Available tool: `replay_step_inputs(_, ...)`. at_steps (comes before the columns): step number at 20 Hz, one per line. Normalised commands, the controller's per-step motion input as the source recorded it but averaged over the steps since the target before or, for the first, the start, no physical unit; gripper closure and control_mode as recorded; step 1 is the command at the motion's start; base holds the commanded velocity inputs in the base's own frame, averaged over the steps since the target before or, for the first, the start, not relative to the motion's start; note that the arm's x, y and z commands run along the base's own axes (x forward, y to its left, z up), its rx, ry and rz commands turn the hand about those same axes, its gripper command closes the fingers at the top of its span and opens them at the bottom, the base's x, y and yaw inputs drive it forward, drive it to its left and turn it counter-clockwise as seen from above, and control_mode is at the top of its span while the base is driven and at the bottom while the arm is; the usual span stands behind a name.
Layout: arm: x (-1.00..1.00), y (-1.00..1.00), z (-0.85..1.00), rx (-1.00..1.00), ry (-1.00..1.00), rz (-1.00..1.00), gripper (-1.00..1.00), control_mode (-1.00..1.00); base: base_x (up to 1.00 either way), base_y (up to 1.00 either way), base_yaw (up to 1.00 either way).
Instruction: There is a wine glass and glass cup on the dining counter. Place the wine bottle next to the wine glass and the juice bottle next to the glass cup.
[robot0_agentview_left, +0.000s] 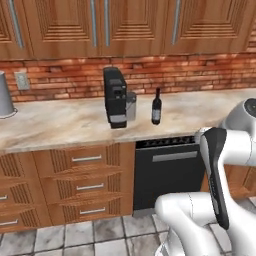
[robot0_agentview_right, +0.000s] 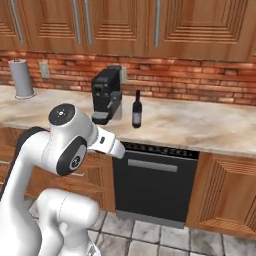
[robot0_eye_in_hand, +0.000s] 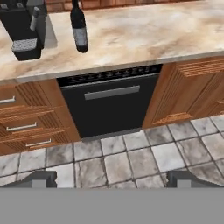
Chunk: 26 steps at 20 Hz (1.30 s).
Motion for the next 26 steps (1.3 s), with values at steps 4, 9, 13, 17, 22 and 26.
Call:
replay_step_inputs(4,0.0,0.0,0.0,0.0,0.0,0.0,-1.0,1.0,0.63,-0.49,0.04)
replay_step_inputs(9,0.0,0.0,0.0,0.0,0.0,0.0,-1.0,1.0,0.61,-0.44,0.09)
replay_step_inputs(13,0.0,0.0,0.0,0.0,0.0,0.0,-1.0,1.0,0.47,-0.38,0.09)
replay_step_inputs(17,0.0,0.0,0.0,0.0,0.0,0.0,-1.0,1.0,0.51,-0.36,0.08)
replay_step_inputs(22,0.0,0.0,0.0,0.0,0.0,0.0,-1.0,1.0,0.5,-0.31,0.07)
replay_step_inputs(26,0.0,0.0,0.0,0.0,0.0,0.0,-1.0,1.0,0.37,-0.25,0.06)
